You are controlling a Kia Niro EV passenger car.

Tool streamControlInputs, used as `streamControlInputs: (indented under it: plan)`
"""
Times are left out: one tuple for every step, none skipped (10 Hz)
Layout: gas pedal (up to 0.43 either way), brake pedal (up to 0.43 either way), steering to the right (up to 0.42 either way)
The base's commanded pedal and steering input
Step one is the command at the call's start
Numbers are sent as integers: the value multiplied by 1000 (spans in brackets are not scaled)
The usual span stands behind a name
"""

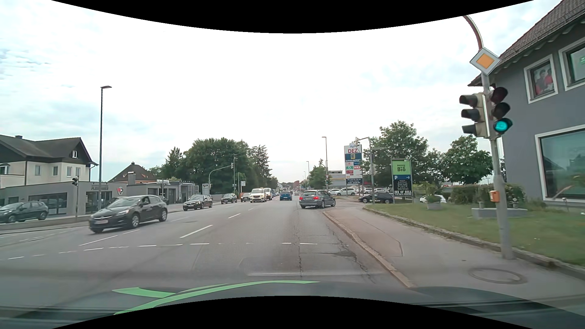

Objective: Follow the waypoints while adhering to traffic rules and regulations

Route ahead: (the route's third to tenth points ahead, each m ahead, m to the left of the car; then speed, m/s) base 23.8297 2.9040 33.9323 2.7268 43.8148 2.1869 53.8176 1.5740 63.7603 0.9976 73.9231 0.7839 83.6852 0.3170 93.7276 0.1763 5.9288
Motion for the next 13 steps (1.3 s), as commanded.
streamControlInputs:
  plan:
    - [228,0,-6]
    - [228,0,-3]
    - [228,0,-3]
    - [228,0,-1]
    - [228,0,0]
    - [220,0,4]
    - [209,0,4]
    - [209,0,4]
    - [209,0,4]
    - [209,0,4]
    - [209,0,4]
    - [209,0,4]
    - [209,0,4]
